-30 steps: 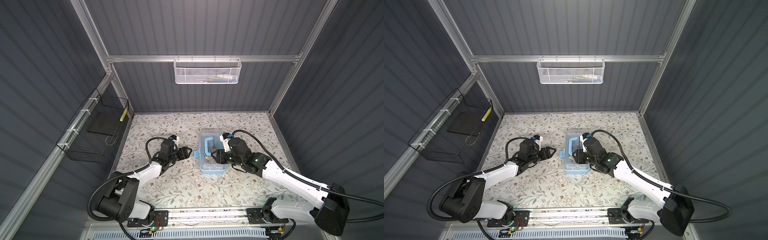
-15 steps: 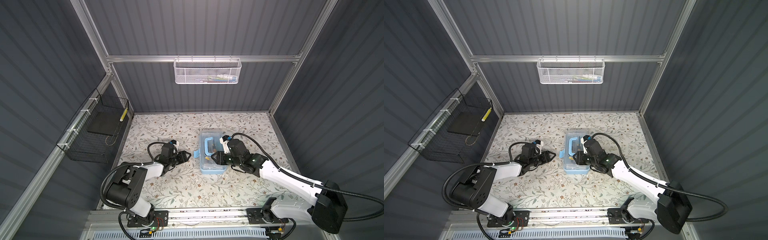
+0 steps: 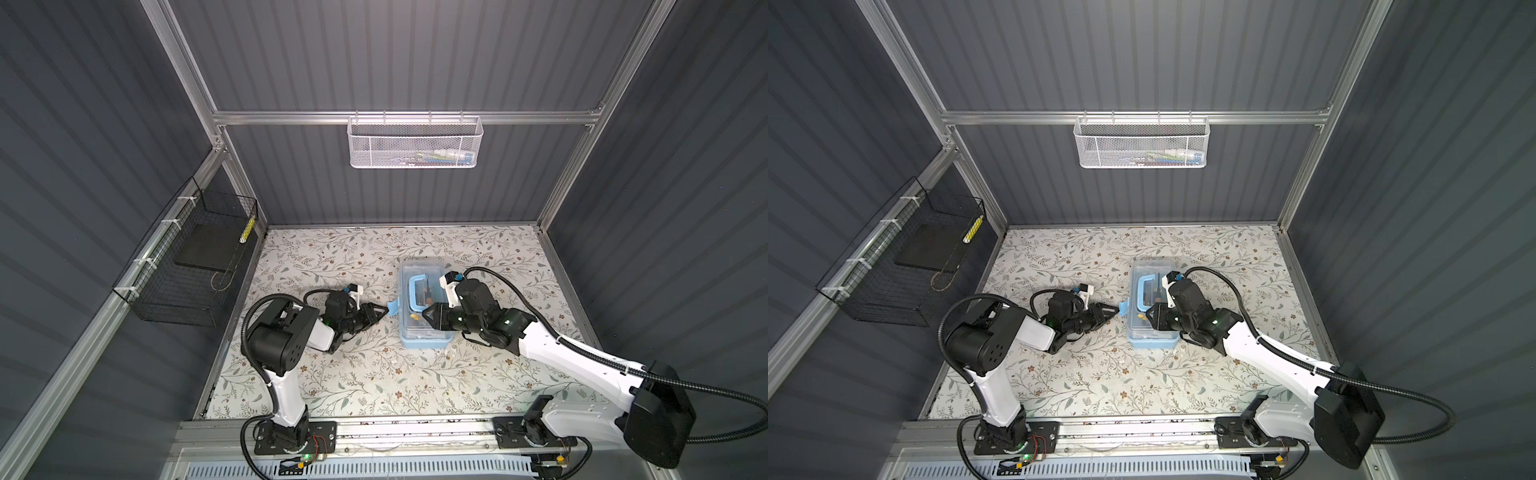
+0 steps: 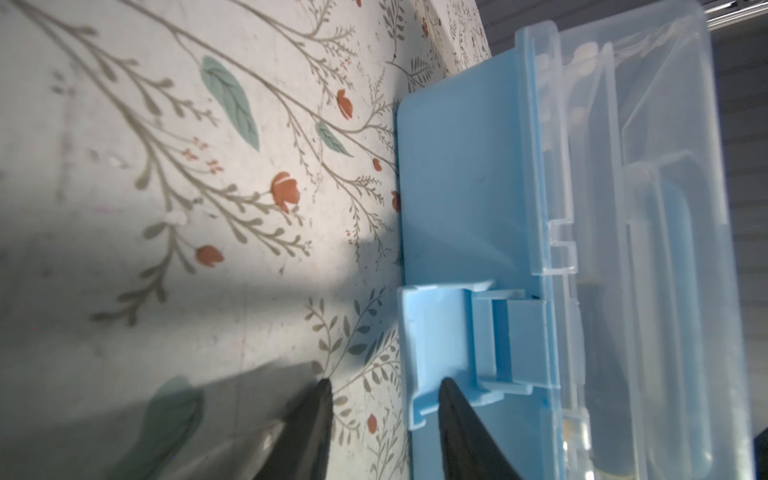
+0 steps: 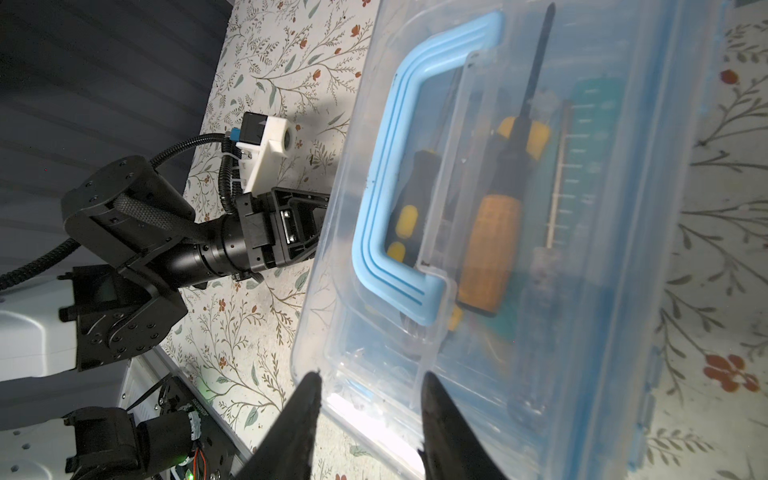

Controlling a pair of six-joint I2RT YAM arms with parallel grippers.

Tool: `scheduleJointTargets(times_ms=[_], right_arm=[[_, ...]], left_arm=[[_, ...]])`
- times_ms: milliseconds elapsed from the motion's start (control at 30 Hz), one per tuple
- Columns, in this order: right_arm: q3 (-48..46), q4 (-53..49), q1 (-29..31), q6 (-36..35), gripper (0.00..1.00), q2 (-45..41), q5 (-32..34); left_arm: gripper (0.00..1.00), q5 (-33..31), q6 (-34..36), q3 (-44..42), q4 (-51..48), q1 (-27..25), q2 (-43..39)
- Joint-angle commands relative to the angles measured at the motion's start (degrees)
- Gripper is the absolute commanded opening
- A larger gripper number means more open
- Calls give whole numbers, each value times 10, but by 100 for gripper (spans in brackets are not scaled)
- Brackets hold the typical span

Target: Pack the tool kit

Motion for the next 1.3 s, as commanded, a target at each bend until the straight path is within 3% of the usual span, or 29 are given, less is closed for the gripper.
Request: scheduleJointTargets(times_ms=[0, 1267], right_arm=[[-8, 4, -2, 4, 41, -9, 1], [-13, 1, -9, 6, 41, 18, 22]], left_arm=[[43, 26, -31, -4, 67, 3, 15], [26, 71, -75, 40, 131, 3, 104]])
